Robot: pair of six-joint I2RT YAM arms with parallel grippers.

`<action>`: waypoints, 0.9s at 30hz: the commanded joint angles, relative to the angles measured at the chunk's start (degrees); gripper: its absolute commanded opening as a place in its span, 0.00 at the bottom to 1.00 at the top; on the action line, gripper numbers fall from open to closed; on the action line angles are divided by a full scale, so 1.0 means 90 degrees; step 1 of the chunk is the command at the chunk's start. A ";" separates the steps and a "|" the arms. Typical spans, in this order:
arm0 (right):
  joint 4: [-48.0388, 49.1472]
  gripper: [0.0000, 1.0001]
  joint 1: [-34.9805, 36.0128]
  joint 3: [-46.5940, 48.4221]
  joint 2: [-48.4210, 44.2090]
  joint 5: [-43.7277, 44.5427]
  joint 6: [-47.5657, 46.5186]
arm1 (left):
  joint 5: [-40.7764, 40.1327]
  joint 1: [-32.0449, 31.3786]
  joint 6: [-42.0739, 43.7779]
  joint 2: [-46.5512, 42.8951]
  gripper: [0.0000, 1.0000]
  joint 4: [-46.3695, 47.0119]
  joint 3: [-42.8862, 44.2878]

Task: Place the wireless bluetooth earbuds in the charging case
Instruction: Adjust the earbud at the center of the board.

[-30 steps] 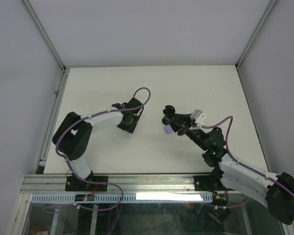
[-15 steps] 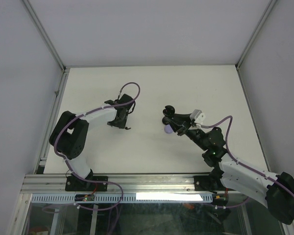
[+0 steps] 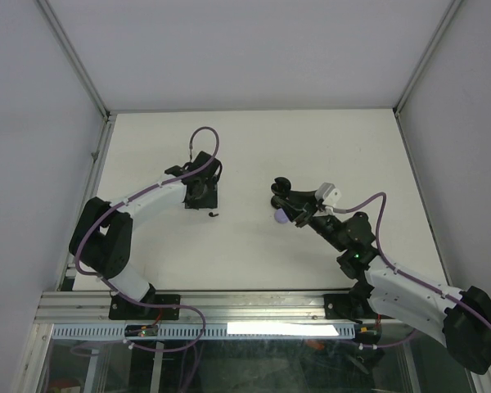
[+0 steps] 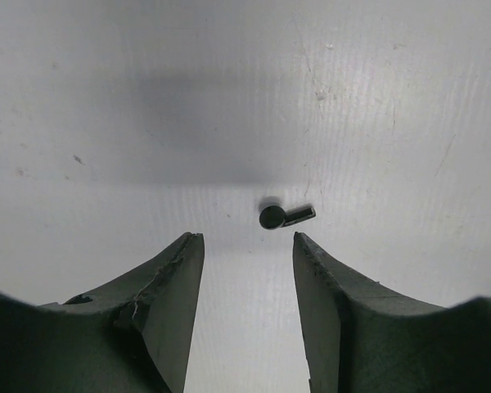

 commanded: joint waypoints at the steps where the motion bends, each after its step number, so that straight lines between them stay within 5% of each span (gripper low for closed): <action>1: 0.0186 0.00 -0.0028 0.0048 0.0001 -0.0044 0.0019 | 0.0392 -0.0069 -0.0641 -0.0006 0.48 0.0367 0.0038; 27: 0.0284 0.00 -0.0037 -0.0015 0.0079 -0.0119 0.0101 | 0.0063 -0.0196 -0.0798 0.0742 0.29 0.0668 -0.0123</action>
